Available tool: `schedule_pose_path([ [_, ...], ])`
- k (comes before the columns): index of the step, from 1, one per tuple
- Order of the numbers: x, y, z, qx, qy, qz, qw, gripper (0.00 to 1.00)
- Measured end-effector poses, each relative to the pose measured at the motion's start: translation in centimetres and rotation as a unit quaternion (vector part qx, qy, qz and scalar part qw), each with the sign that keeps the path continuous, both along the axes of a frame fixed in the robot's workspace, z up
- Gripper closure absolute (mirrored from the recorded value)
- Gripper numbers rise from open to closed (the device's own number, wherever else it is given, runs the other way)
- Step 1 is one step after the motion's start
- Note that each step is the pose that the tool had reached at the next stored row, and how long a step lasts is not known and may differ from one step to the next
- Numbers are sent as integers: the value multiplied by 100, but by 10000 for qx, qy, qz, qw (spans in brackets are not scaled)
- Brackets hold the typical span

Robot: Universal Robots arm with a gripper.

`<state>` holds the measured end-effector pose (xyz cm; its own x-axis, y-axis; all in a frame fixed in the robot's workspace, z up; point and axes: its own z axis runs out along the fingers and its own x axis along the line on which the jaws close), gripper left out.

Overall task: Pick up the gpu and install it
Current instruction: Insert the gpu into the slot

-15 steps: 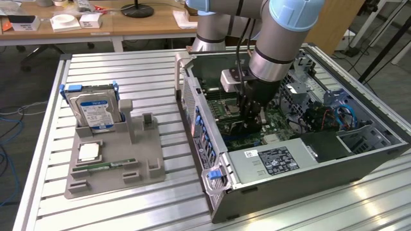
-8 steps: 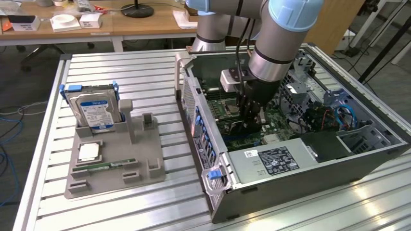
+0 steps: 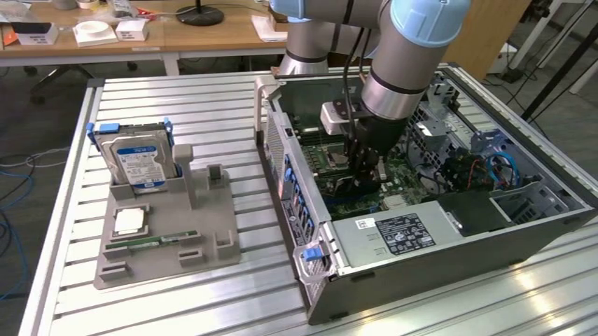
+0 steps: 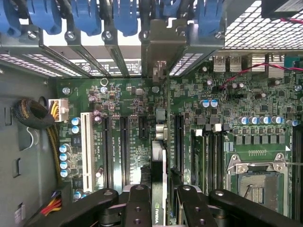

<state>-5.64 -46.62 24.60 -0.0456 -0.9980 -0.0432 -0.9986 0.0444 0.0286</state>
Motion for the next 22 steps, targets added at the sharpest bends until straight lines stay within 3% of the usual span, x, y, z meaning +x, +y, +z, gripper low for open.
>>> schedule_pose_path([
  [10, -3, 0, 40, -1, -2, 0, 10000, 74],
  [13, -34, 4, 40, -1, -27, 1, 10000, 74],
  [22, -72, 17, 33, -1, -60, 1, 10000, 74],
])
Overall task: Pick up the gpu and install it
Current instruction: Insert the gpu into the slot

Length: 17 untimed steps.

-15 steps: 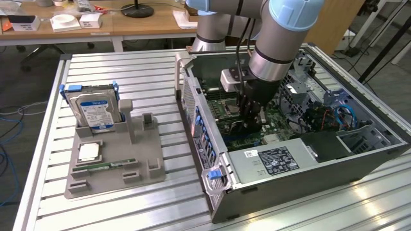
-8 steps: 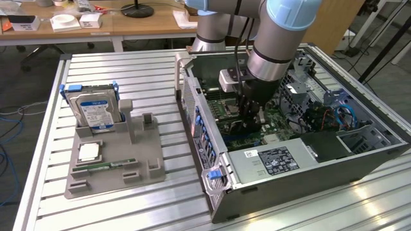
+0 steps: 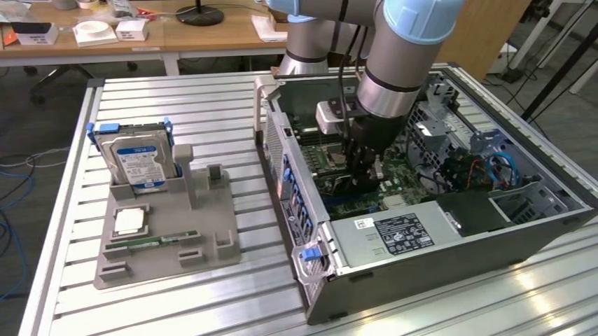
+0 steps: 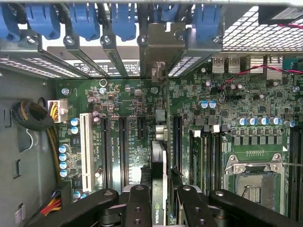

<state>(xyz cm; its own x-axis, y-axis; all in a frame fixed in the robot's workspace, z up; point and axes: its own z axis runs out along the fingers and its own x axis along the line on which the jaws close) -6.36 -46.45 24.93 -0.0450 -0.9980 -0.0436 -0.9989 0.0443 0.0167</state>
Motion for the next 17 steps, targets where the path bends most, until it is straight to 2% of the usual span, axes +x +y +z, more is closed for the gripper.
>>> schedule_pose_path([
  [17, -2, -1, -47, -1, 0, -1, 10000, 74],
])
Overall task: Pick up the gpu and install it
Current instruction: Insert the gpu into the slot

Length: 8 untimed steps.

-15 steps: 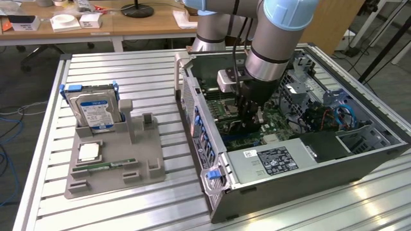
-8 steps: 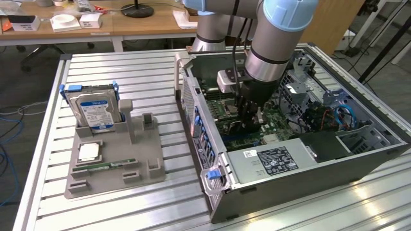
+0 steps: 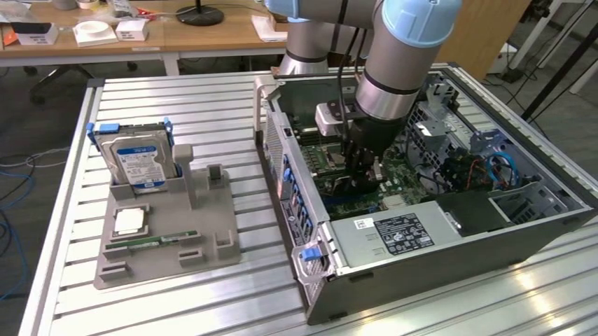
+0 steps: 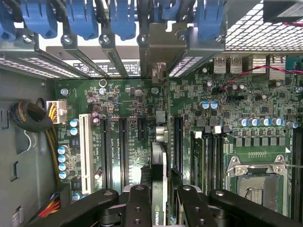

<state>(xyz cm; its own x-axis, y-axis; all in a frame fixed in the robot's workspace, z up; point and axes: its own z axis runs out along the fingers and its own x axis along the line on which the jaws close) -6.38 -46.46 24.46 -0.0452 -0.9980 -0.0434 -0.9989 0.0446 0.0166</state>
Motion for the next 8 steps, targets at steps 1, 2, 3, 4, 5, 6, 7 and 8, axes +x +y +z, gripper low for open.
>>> schedule_pose_path([
  [1, 0, 0, 0, 1, 0, 0, 10000, 74],
  [2, 1, 1, 3, 2, 0, 0, 10000, 74],
  [3, 1, 2, 9, 6, -3, 0, 10000, 74],
  [4, 1, 2, 19, 11, -4, 0, 10000, 74],
  [5, 1, 2, 28, 10, -4, 0, 10000, 74],
  [6, 1, 2, 41, 5, -2, 0, 10000, 74],
  [7, 1, 1, 50, 3, -1, 0, 10000, 74],
  [8, 1, 1, 51, 4, -1, 0, 10000, 74],
])
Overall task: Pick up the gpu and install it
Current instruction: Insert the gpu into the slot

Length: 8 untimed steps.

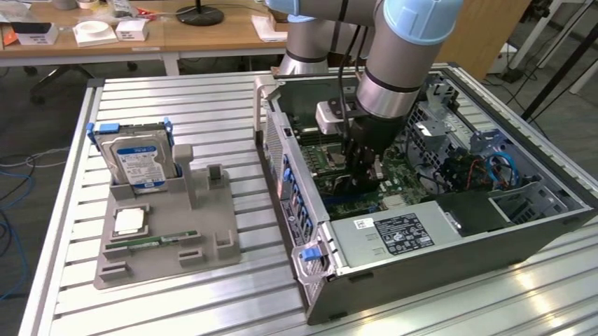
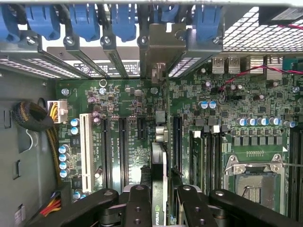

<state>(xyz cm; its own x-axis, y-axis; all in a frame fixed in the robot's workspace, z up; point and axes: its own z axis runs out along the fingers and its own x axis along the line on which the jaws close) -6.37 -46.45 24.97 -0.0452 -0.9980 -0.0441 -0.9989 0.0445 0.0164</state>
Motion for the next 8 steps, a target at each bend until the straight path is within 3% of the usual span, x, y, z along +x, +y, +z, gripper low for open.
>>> schedule_pose_path([
  [8, 0, 3, 3, -3, 1, 1, 10000, 74],
])
